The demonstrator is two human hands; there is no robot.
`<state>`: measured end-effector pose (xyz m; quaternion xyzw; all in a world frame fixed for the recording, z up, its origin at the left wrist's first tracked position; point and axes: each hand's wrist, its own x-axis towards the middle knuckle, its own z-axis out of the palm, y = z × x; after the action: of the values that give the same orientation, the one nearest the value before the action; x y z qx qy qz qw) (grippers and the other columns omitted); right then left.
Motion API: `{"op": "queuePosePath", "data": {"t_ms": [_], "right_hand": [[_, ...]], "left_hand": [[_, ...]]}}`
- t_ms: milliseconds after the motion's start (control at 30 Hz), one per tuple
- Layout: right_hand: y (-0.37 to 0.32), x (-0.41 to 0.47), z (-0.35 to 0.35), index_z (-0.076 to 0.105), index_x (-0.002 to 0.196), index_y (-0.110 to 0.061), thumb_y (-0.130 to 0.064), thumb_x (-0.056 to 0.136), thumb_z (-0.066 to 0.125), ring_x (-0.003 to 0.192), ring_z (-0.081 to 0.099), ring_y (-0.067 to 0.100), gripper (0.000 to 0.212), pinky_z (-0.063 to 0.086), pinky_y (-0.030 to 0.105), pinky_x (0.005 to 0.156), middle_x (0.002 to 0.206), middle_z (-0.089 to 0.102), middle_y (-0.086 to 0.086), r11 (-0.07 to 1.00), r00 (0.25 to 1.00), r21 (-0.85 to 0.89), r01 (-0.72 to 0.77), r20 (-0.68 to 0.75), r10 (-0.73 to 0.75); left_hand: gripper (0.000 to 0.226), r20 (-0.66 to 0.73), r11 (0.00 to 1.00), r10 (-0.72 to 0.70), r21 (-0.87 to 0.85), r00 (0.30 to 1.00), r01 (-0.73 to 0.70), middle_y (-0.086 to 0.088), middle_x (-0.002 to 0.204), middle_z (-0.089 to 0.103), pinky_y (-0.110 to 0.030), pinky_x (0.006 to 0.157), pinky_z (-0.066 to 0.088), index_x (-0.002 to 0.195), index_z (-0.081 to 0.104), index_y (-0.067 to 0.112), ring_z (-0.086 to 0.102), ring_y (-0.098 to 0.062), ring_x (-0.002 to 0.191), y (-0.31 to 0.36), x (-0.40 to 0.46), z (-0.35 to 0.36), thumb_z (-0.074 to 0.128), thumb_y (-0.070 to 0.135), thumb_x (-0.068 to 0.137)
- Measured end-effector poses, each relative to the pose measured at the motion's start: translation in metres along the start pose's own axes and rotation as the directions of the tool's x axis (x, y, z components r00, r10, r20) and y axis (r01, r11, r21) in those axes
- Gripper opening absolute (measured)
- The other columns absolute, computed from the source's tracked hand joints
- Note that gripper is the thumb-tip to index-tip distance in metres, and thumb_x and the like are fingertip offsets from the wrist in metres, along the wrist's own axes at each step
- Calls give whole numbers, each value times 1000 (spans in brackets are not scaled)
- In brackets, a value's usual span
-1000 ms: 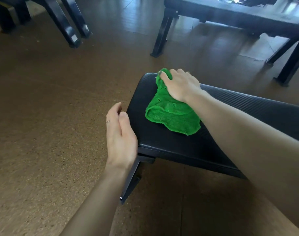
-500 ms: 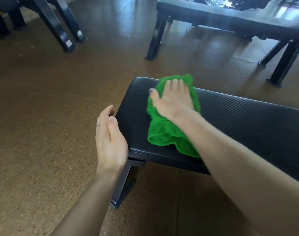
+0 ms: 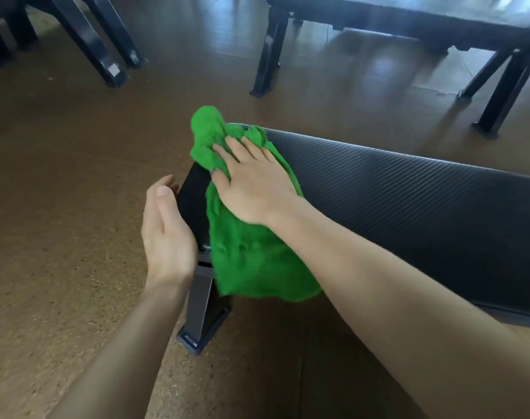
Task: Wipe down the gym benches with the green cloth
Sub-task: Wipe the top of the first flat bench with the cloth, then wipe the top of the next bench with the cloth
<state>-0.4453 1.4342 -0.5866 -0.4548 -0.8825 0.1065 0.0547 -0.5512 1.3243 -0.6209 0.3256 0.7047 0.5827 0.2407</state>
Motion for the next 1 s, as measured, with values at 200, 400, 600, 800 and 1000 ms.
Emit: {"op": "queuePosePath", "data": {"t_ms": [200, 400, 600, 800, 1000], "right_hand": [[-12, -27, 7, 16, 165, -25, -49, 109, 21, 160, 3, 22, 61, 2, 43, 129, 174, 8, -1, 999, 1000, -35, 0, 28, 1], [-3, -65, 7, 35, 161, -25, -49, 107, 23, 156, 22, 23, 60, 15, 42, 128, 169, 28, 0, 978, 974, -25, 207, -88, -208], [14, 4, 7, 44, 155, -19, -36, 109, 36, 153, 30, 26, 49, 19, 42, 126, 164, 37, 3, 1000, 994, 31, -2, -112, 6], [-29, -60, -11, 62, 107, -14, -32, 101, 50, 109, 52, 30, 22, 45, 46, 82, 112, 60, 4, 991, 992, 115, -75, -95, 86], [-79, -81, -134, 71, 110, -16, -34, 103, 56, 101, 73, 38, 25, 57, 58, 95, 109, 75, 16, 120, 705, 711, -692, 631, 323]], "left_hand": [[52, 4, 999, 14, 44, 1000, -15, 9, 138, 57, -46, 115, 40, 142, 50, 34, 52, -11, 130, 4, -1, -2, 20, 53, 105], [60, -17, 1000, -18, 14, 1000, 18, 10, 135, 61, -47, 113, 42, 139, 53, 36, 54, -10, 129, -2, 4, -1, 20, 64, 97], [62, 66, 965, -56, 259, 996, 37, 1, 160, 38, -33, 122, 23, 157, 33, 26, 34, -16, 146, 9, -4, -10, 16, 57, 107], [63, 206, 843, -341, 499, 917, 201, -5, 166, 25, -44, 117, 26, 162, 22, 26, 30, -27, 149, 88, 1, -40, 26, 56, 106], [57, 376, 838, -464, 482, 802, 258, -3, 151, 40, -33, 98, 38, 151, 36, 26, 46, -21, 132, 221, 0, -86, 58, 40, 100]]}}
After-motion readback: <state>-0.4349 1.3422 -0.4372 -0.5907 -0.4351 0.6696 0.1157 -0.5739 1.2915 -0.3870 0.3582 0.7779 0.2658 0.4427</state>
